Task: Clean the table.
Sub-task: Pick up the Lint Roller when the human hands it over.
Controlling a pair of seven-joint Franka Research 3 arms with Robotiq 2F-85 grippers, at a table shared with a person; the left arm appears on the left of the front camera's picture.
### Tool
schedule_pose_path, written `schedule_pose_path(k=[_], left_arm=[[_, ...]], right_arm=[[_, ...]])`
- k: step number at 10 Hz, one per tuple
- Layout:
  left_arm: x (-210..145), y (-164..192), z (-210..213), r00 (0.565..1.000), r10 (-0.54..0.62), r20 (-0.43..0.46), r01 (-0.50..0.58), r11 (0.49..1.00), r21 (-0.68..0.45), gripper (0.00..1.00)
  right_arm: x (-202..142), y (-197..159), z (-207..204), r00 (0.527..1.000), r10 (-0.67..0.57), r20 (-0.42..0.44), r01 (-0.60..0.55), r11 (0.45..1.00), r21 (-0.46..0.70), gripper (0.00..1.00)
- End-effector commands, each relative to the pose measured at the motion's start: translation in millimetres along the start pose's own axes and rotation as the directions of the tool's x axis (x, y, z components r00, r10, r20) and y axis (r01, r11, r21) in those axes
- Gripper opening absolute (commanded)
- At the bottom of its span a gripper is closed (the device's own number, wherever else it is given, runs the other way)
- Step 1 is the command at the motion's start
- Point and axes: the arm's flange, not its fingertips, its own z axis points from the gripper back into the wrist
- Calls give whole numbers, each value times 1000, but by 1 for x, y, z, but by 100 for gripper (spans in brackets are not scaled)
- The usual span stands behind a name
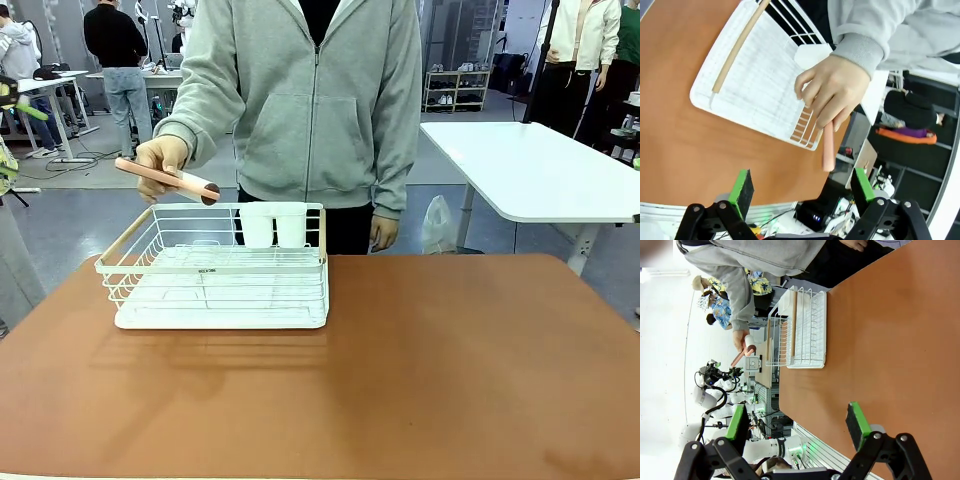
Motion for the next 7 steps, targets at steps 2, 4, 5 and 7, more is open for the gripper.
schedule_pose_path(k=[2, 4, 5, 7], left_arm=[[-14, -19, -38, 990, 59, 126, -62, 998, 21, 100], [-33, -32, -50, 989, 27, 147, -28, 1000, 3, 100], [-41, -36, -57, 988, 20, 154, -20, 1000, -4, 100], [-54, -45, -66, 984, 24, 174, -20, 999, -28, 100]], right_arm=[[0, 2, 1, 1000, 4, 2, -4, 1000, 7, 100], [0, 2, 1, 1000, 4, 2, -4, 1000, 7, 100], [0, 2, 1, 1000, 4, 2, -4, 1000, 7, 100], [0, 2, 1, 1000, 4, 2, -4, 1000, 7, 100]])
